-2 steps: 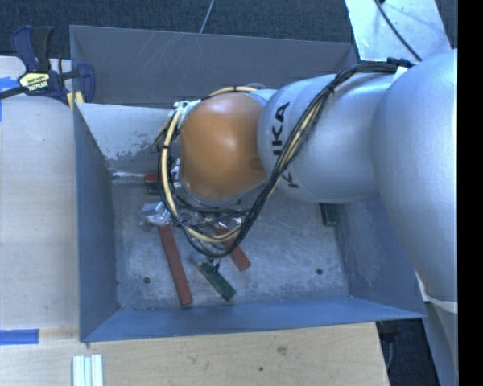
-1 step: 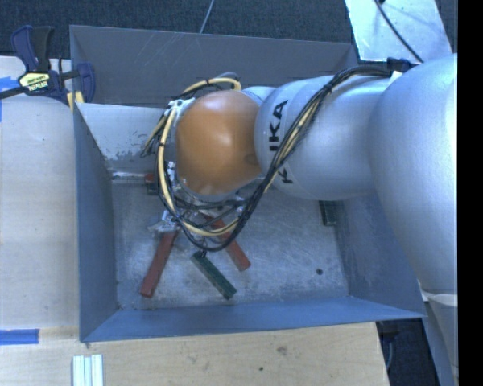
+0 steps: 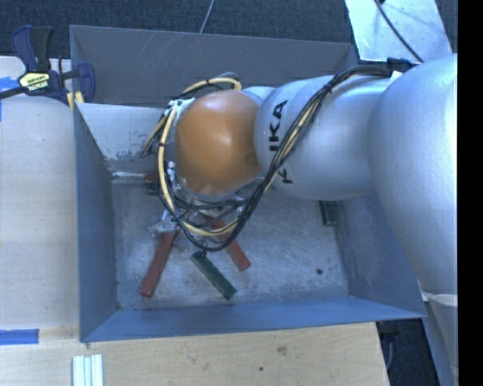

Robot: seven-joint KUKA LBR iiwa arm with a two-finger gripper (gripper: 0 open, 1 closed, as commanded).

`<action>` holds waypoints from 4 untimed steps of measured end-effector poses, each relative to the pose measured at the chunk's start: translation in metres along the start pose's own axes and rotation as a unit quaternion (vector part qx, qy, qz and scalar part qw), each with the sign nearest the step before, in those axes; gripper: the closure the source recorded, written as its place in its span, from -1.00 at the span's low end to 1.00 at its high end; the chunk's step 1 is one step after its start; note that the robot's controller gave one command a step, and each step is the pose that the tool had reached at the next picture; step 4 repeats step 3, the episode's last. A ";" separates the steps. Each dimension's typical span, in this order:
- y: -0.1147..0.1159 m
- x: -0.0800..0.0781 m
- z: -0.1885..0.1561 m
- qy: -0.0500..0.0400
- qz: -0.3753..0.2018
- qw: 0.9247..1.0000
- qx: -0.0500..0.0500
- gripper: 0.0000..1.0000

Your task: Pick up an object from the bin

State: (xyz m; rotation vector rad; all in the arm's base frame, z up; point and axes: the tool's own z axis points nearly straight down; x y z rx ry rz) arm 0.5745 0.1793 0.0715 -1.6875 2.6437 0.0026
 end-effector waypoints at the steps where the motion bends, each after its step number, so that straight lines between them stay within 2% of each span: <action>1: 0.000 0.000 0.000 0.000 0.000 1.000 0.000 1.00; 4: 0.001 0.001 -0.015 0.002 0.001 1.000 -0.002 1.00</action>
Offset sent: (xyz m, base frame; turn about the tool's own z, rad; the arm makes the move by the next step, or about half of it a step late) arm 0.0000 -0.0001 0.0291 0.0000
